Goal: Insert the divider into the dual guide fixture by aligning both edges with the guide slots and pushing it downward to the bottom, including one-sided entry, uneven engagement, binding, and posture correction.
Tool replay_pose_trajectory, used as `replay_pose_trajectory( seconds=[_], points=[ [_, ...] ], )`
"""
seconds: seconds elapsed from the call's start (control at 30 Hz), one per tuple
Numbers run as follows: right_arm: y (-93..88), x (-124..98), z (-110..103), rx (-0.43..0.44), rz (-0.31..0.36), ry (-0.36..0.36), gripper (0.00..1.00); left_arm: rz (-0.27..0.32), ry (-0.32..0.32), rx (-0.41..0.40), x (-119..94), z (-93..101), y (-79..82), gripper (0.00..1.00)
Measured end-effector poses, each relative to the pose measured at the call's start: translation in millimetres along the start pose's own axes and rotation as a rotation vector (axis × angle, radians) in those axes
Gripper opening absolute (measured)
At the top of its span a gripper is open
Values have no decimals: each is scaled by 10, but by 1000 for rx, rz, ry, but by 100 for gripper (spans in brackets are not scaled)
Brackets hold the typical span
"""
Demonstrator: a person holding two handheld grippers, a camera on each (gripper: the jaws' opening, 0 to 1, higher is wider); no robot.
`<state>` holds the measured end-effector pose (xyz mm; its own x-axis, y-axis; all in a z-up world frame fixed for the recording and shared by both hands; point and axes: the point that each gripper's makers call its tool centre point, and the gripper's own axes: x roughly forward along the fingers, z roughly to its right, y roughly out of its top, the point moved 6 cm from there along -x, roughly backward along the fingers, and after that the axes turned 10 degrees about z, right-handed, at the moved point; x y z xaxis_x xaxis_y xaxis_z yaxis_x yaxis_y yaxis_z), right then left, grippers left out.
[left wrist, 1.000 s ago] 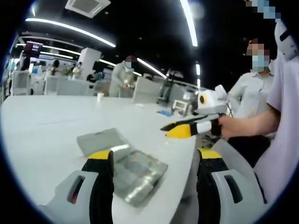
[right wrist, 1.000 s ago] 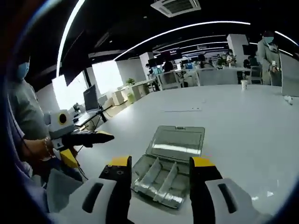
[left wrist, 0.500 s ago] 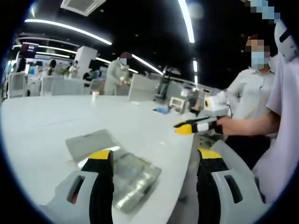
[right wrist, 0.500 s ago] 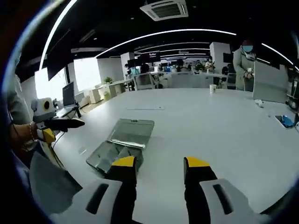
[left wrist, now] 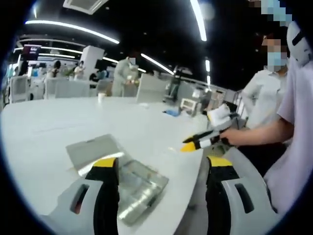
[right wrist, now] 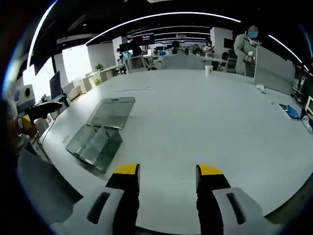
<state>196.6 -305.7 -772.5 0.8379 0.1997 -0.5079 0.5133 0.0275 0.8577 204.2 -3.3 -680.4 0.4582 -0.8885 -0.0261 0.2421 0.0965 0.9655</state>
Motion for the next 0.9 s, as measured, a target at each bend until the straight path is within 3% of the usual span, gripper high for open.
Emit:
replay_pose_trajectory(
  seconds=[0.1, 0.17, 0.23, 0.27, 0.33, 0.57, 0.9],
  points=[
    [-18, 101, 60, -3, -24, -18, 44, -1, 5, 2, 15, 10, 8, 70],
    [-70, 161, 117, 29, -85, -36, 44, 4, 12, 0, 19, 11, 20, 70],
    [-80, 254, 164, 23, -85, -39, 43, 10, 15, -1, 22, 17, 26, 70],
    [-148, 254, 181, 25, -154, -59, 43, 11, 16, -1, 26, 23, 26, 70],
    [-130, 313, 182, 11, -132, -55, 42, 12, 16, -1, 25, 37, 28, 70],
    [-210, 428, 203, -18, -214, -71, 42, 20, 33, -2, -17, 15, 38, 70],
    [-249, 475, 250, -39, -243, -87, 40, 35, 51, 0, -71, -41, 77, 69]
  ],
)
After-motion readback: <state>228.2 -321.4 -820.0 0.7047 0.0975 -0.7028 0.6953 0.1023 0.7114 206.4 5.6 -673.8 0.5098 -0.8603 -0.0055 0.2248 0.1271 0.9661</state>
